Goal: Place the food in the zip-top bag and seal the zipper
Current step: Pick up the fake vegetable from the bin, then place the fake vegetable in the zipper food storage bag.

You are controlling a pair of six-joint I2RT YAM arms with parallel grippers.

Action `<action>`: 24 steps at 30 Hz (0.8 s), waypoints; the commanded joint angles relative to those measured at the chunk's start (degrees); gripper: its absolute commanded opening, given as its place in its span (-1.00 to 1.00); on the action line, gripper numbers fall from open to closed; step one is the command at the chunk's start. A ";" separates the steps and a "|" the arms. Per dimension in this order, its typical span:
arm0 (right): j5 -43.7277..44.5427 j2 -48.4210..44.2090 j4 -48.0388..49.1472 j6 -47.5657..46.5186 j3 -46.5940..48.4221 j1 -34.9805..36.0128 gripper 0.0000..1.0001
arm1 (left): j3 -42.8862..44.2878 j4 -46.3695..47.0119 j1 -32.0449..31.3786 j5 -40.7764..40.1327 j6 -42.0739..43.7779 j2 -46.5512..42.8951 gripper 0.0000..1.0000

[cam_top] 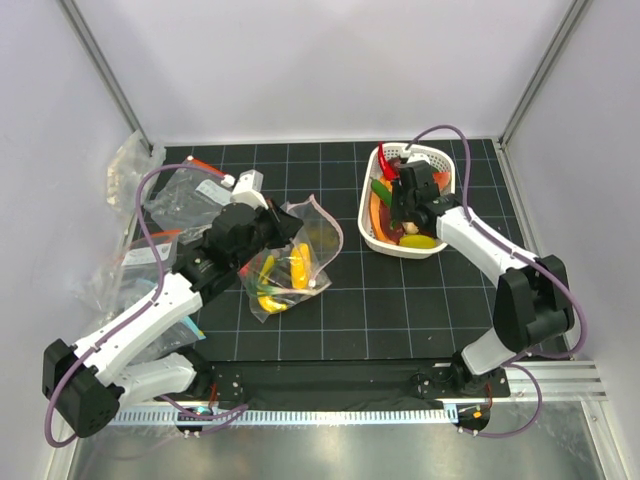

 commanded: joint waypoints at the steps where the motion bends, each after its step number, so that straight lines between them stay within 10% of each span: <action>1: -2.67 -4.83 3.41 0.05 -1.74 -0.12 -0.56 | 0.79 3.18 -0.06 0.83 -0.22 0.79 -0.83; 13: -21.90 -25.82 31.08 -1.62 -20.11 1.55 -0.62 | 2.63 1.69 -0.06 1.27 -0.39 4.75 -0.83; 24: -25.36 -26.37 27.33 -14.44 -17.66 14.81 -0.62 | 4.40 -2.79 2.39 -1.46 -0.83 6.07 -0.85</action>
